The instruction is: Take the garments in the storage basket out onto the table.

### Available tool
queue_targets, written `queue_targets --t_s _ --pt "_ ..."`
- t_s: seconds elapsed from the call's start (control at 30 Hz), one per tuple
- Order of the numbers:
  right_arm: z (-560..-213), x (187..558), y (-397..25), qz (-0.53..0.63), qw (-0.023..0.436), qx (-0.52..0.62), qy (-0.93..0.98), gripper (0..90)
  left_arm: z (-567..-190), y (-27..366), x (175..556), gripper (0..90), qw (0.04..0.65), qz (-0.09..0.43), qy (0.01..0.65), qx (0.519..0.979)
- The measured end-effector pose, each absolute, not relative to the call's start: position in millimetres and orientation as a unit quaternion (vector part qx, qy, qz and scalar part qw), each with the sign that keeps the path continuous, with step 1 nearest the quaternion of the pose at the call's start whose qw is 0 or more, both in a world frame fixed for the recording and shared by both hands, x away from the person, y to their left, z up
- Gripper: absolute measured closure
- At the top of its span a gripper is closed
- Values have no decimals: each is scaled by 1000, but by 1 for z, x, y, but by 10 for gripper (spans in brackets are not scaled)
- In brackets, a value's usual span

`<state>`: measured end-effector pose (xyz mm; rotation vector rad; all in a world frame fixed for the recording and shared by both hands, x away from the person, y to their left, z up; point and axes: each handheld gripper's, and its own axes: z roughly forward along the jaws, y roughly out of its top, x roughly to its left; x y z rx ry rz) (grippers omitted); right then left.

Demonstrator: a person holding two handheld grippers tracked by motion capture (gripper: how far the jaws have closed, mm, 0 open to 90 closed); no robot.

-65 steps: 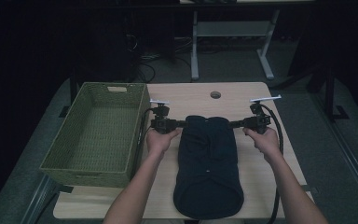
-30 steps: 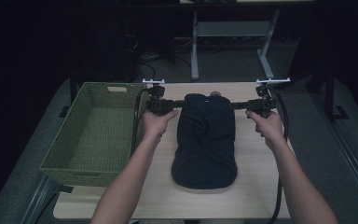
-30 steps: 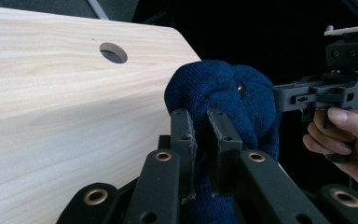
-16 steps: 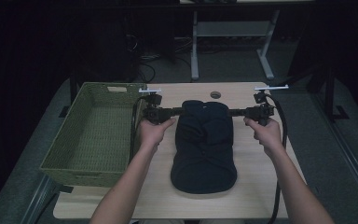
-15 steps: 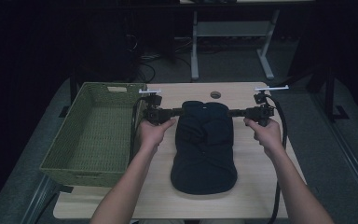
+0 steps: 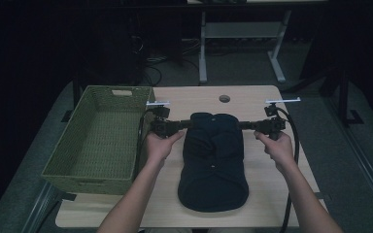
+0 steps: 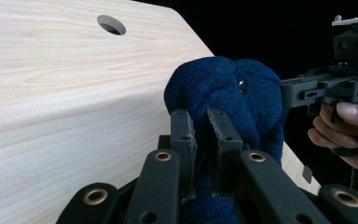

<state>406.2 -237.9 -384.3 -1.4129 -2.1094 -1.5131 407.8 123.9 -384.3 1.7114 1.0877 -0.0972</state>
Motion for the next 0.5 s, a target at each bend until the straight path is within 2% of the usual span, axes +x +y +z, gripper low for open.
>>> queue_targets --t_s 0.5 --pt "-394 379 -237 -515 81 -451 -724 775 -393 128 380 822 538 -35 430 724"
